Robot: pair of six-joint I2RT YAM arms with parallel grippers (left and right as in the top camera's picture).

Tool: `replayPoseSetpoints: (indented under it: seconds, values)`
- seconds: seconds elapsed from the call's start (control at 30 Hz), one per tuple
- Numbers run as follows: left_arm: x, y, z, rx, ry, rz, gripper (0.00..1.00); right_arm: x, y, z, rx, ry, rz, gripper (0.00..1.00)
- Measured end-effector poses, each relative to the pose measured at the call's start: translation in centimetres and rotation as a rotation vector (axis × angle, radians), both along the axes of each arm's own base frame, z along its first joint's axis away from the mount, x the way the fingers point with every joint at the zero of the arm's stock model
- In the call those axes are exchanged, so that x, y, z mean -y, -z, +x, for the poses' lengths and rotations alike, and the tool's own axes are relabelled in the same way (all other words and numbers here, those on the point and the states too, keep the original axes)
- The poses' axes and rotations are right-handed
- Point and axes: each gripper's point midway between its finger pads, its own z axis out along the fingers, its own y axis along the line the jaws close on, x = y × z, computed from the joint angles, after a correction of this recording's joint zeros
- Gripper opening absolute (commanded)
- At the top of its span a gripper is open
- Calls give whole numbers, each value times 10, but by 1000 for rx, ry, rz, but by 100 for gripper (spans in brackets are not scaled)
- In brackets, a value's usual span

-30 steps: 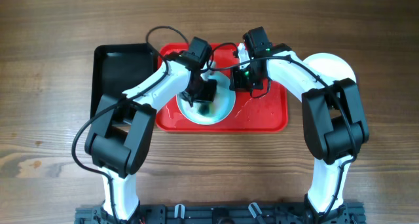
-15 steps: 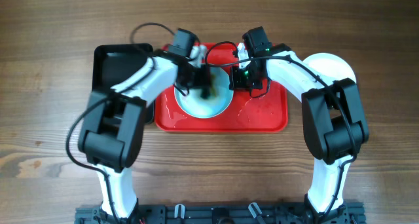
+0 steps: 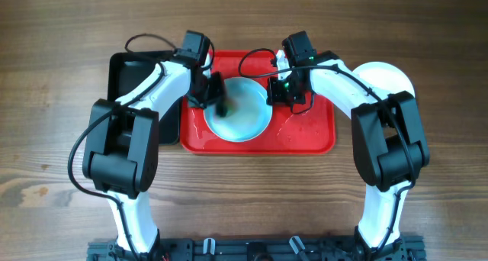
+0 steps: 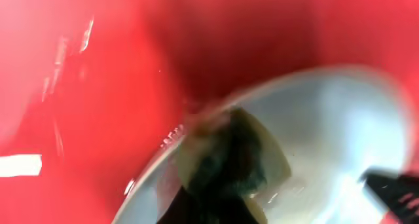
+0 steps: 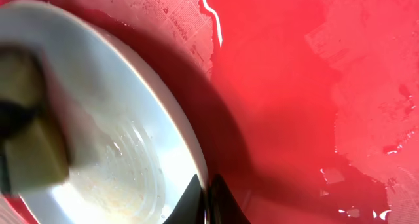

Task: Clean dirty plates on tray and stack at the side

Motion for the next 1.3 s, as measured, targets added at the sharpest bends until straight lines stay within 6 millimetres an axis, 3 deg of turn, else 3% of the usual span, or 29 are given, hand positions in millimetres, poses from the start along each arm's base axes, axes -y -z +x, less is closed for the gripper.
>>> replayPoseSetpoints:
  seconds: [0.17, 0.27, 0.4, 0.5, 0.73, 1.07, 1.3]
  values:
    - [4, -2, -34, -132, 68, -46, 4, -1, 0, 0, 0, -4, 2, 4]
    - [13, -6, -42, -144, 132, -109, 4, -1, 0, 0, 0, -4, 2, 4]
    - [25, -10, -29, -66, 184, -175, 4, -1, 0, 0, -1, -1, 2, 4]
    - [31, -12, -7, 36, 191, -184, 4, -1, 0, -1, -8, 12, 4, 4]
    - [8, -3, 13, 89, 86, -29, 4, -13, 3, -4, -70, 44, 91, 4]
    - [-3, 0, 20, 126, 63, 80, 4, -20, 5, -4, -132, 52, 213, 4]
    - [22, -3, 4, 126, 251, -11, 4, -16, 5, -5, -143, 61, 214, 4]
